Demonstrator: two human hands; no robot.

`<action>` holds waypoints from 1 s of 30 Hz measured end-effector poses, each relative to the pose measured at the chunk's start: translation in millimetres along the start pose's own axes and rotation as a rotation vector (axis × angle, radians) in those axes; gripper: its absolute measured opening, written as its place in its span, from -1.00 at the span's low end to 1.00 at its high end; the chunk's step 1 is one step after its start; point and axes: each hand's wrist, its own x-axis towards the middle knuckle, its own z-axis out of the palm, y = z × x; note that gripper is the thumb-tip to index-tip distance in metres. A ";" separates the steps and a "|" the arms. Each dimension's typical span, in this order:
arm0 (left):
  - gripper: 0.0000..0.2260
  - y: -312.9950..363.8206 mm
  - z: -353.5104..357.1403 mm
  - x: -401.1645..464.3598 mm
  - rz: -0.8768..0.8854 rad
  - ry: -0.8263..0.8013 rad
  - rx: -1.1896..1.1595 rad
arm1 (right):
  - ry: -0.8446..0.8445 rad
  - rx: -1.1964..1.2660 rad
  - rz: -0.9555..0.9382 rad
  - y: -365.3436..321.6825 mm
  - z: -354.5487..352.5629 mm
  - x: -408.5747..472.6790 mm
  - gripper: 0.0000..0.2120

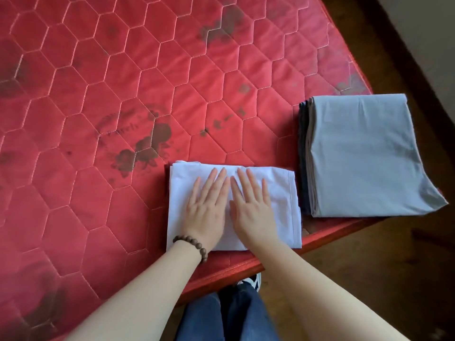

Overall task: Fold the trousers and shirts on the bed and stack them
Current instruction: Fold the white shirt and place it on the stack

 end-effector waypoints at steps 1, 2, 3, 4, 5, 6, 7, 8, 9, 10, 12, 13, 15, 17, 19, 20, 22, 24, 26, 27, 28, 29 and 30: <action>-0.51 -2.5 5.9 3.8 -0.001 -0.078 0.065 | -0.077 -0.041 -0.015 -6.3 8.0 4.4 -0.50; -0.49 -7.9 11.9 6.8 -0.013 -0.143 0.115 | -0.143 -0.075 -0.015 -8.5 15.9 6.8 -0.48; -0.48 -14.2 16.9 8.9 -0.022 -0.172 0.132 | -0.192 -0.093 -0.006 -6.6 21.2 7.5 -0.46; -0.47 -20.4 22.4 9.4 -0.026 -0.168 0.129 | -0.218 -0.107 0.008 -1.5 26.6 7.1 -0.46; -0.47 -25.3 26.8 9.4 -0.028 -0.153 0.119 | -0.224 -0.116 0.030 6.4 29.7 6.3 -0.45; -0.47 -28.3 30.2 8.2 -0.033 -0.141 0.109 | -0.218 -0.123 0.060 15.9 30.4 4.4 -0.43; -0.46 -30.6 32.7 5.6 -0.042 -0.128 0.095 | -0.207 -0.135 0.094 26.6 28.8 0.6 -0.40; -0.46 -32.9 34.9 3.0 -0.051 -0.110 0.079 | -0.183 -0.147 0.129 37.9 25.8 -4.0 -0.39; -0.45 -35.6 37.1 0.9 -0.055 -0.090 0.062 | -0.155 -0.156 0.164 48.3 22.7 -8.8 -0.39; -0.45 -38.4 38.9 -0.4 -0.055 -0.078 0.041 | -0.131 -0.153 0.199 56.8 21.0 -14.3 -0.39; -0.45 -43.1 42.5 -1.2 -0.043 -0.066 0.002 | -0.151 -0.059 0.286 65.9 21.2 -24.4 -0.39; -0.45 -44.4 44.5 -1.5 -0.041 -0.067 -0.016 | -0.169 0.031 0.329 66.9 22.1 -27.1 -0.39; -0.44 -45.1 46.2 0.3 -0.049 -0.086 -0.051 | -0.180 0.169 0.357 68.0 25.6 -28.3 -0.39; -0.44 -46.2 44.9 2.1 -0.042 -0.087 -0.100 | -0.171 0.215 0.339 70.7 28.0 -26.3 -0.41; -0.43 -49.1 41.0 -0.6 -0.037 -0.073 -0.160 | -0.170 0.231 0.312 72.9 27.5 -25.9 -0.43; -0.43 -51.4 38.7 -2.6 -0.056 -0.065 -0.181 | -0.163 0.241 0.297 73.3 26.0 -25.7 -0.44; -0.42 -56.3 36.1 -9.7 -0.165 -0.055 -0.213 | -0.141 0.293 0.311 72.1 20.0 -26.6 -0.47; -0.41 -60.5 35.0 -18.0 -0.273 -0.068 -0.283 | -0.136 0.349 0.400 68.1 12.2 -29.0 -0.51; -0.37 -62.1 33.3 -22.0 -0.343 -0.070 -0.394 | -0.154 0.377 0.491 65.0 7.2 -29.4 -0.49; -0.34 -62.1 32.3 -23.2 -0.392 -0.064 -0.440 | -0.169 0.378 0.523 63.4 7.6 -28.8 -0.48; -0.32 -61.3 31.0 -23.6 -0.439 -0.053 -0.475 | -0.173 0.372 0.551 62.2 8.0 -27.6 -0.48; -0.30 -60.0 30.0 -23.2 -0.470 -0.044 -0.506 | -0.168 0.367 0.574 61.1 7.7 -26.3 -0.48; -0.27 -58.8 29.3 -23.7 -0.494 -0.045 -0.536 | -0.159 0.370 0.598 59.5 7.0 -25.8 -0.48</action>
